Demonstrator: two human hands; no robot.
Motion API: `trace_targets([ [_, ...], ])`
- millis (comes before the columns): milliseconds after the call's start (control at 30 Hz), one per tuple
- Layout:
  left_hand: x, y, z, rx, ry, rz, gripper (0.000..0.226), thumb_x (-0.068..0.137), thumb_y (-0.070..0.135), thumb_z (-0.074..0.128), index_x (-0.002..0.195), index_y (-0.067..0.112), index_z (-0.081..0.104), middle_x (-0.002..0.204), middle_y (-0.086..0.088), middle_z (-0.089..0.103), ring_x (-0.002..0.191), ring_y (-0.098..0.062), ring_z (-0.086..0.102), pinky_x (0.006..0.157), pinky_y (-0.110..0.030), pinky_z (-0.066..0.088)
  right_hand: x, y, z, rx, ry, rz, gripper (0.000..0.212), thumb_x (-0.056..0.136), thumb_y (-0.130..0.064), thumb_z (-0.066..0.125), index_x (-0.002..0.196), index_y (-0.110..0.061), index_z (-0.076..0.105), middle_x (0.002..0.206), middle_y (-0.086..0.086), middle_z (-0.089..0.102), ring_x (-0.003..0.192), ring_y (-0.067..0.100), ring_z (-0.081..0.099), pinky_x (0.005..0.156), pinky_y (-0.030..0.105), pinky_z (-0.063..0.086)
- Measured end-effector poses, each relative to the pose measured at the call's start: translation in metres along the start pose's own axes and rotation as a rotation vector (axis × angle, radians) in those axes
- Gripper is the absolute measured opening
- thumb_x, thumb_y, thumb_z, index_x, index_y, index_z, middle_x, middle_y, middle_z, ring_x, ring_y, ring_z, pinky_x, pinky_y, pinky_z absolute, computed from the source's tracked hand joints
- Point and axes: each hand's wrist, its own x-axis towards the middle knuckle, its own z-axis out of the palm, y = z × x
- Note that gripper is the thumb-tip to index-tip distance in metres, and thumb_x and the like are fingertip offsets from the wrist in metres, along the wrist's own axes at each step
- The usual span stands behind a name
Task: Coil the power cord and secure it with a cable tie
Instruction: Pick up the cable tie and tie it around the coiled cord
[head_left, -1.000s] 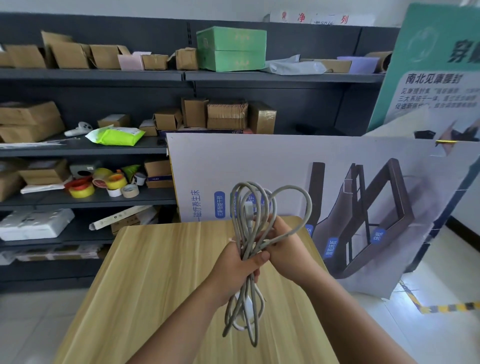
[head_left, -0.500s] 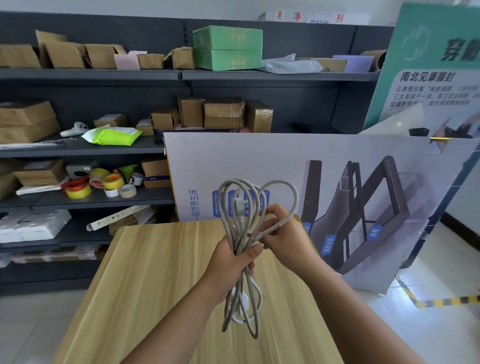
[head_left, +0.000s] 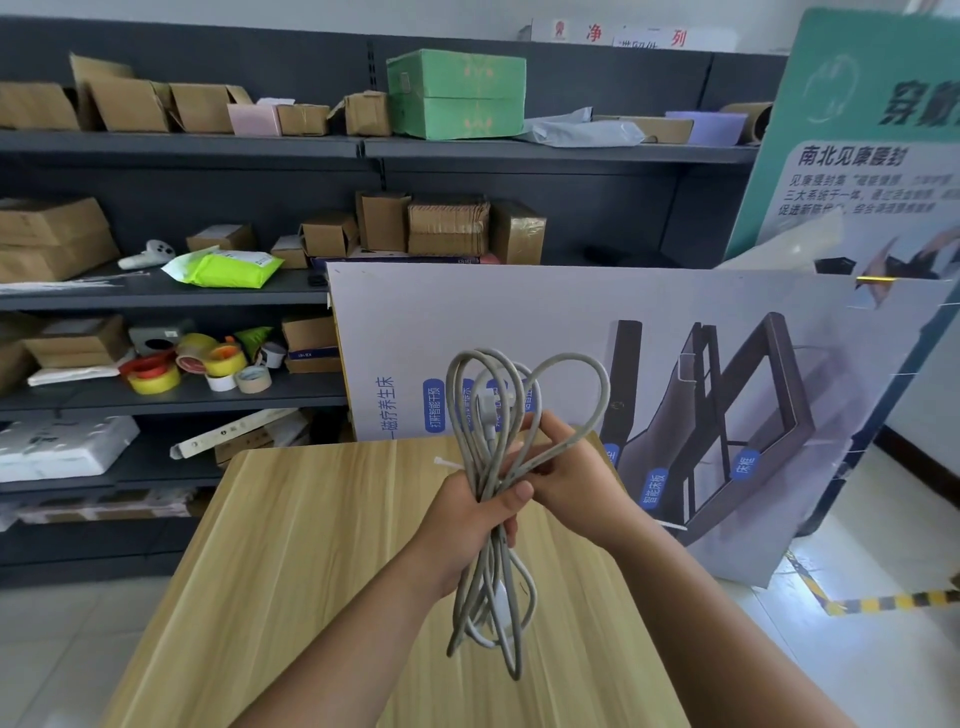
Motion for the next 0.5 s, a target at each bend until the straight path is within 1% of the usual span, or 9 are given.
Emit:
trace_targets([
  [67, 0.000, 0.001, 0.000, 0.002, 0.036, 0.009, 0.041, 0.073, 0.044, 0.075, 0.111, 0.029, 0.071, 0.052, -0.007, 0.049, 0.053, -0.024, 0.049, 0.059, -0.035, 0.044, 0.000, -0.001, -0.001, -0.005, 0.046, 0.052, 0.039, 0.077, -0.008, 0.078, 0.106, -0.018, 0.054, 0.087, 0.002, 0.074, 0.073, 0.014, 0.074, 0.069, 0.034, 0.061],
  [133, 0.002, 0.004, -0.003, 0.006, 0.071, 0.011, 0.032, 0.071, 0.050, 0.075, 0.094, 0.026, 0.076, 0.051, -0.009, 0.049, 0.053, -0.024, 0.049, 0.061, -0.036, 0.043, 0.000, 0.001, -0.002, -0.069, 0.045, 0.120, 0.026, 0.082, -0.016, 0.075, 0.099, -0.021, 0.056, 0.088, 0.003, 0.070, 0.064, 0.015, 0.071, 0.062, 0.035, 0.061],
  [167, 0.003, 0.005, -0.006, 0.002, 0.082, 0.012, 0.032, 0.072, 0.049, 0.075, 0.094, 0.025, 0.076, 0.052, -0.009, 0.049, 0.053, -0.023, 0.049, 0.061, -0.036, 0.043, 0.000, 0.002, -0.004, -0.154, 0.028, 0.130, 0.016, 0.086, -0.019, 0.071, 0.095, -0.022, 0.058, 0.084, 0.001, 0.069, 0.061, 0.013, 0.068, 0.061, 0.036, 0.060],
  [200, 0.005, 0.006, -0.009, -0.003, 0.091, 0.011, 0.035, 0.072, 0.047, 0.074, 0.099, 0.025, 0.075, 0.052, -0.008, 0.049, 0.052, -0.022, 0.049, 0.062, -0.036, 0.044, 0.000, 0.003, -0.007, -0.251, 0.003, 0.116, 0.006, 0.090, -0.022, 0.067, 0.091, -0.022, 0.061, 0.080, -0.002, 0.068, 0.061, 0.010, 0.065, 0.064, 0.038, 0.059],
  [233, 0.006, 0.006, -0.012, -0.005, 0.097, 0.008, 0.037, 0.073, 0.044, 0.074, 0.104, 0.025, 0.074, 0.052, -0.007, 0.050, 0.052, -0.022, 0.050, 0.063, -0.036, 0.044, 0.000, 0.003, -0.009, -0.331, -0.025, 0.093, 0.004, 0.092, -0.023, 0.063, 0.088, -0.022, 0.064, 0.078, -0.005, 0.068, 0.063, 0.008, 0.062, 0.070, 0.039, 0.058],
  [300, 0.007, 0.005, -0.016, 0.013, 0.090, 0.006, 0.035, 0.075, 0.040, 0.074, 0.107, 0.024, 0.073, 0.051, -0.006, 0.051, 0.052, -0.021, 0.050, 0.063, -0.035, 0.045, 0.000, 0.000, -0.012, -0.396, -0.082, 0.065, 0.011, 0.093, -0.025, 0.061, 0.086, -0.022, 0.069, 0.077, -0.011, 0.068, 0.073, 0.006, 0.062, 0.075, 0.033, 0.055],
  [367, 0.005, 0.006, -0.015, 0.038, 0.075, 0.018, 0.031, 0.076, 0.037, 0.073, 0.106, 0.027, 0.073, 0.051, -0.006, 0.051, 0.051, -0.021, 0.050, 0.059, -0.032, 0.045, -0.002, -0.006, -0.011, -0.417, -0.142, 0.010, 0.013, 0.093, -0.022, 0.062, 0.094, -0.026, 0.074, 0.079, -0.020, 0.065, 0.080, 0.003, 0.063, 0.075, 0.022, 0.052],
  [433, 0.004, 0.008, -0.013, 0.032, 0.069, 0.027, 0.026, 0.075, 0.037, 0.073, 0.101, 0.031, 0.075, 0.050, -0.006, 0.051, 0.050, -0.020, 0.049, 0.055, -0.030, 0.045, -0.001, -0.007, -0.009, -0.428, -0.128, -0.076, 0.019, 0.090, -0.015, 0.064, 0.098, -0.026, 0.076, 0.079, -0.026, 0.064, 0.080, 0.000, 0.063, 0.072, 0.015, 0.049],
  [500, 0.004, 0.009, -0.012, 0.011, 0.067, 0.020, 0.028, 0.071, 0.040, 0.076, 0.098, 0.034, 0.075, 0.050, -0.006, 0.050, 0.049, -0.020, 0.049, 0.054, -0.031, 0.044, 0.000, -0.007, -0.007, -0.420, -0.066, -0.129, 0.021, 0.087, -0.010, 0.066, 0.095, -0.025, 0.078, 0.078, -0.032, 0.061, 0.078, -0.007, 0.062, 0.070, 0.010, 0.045],
])
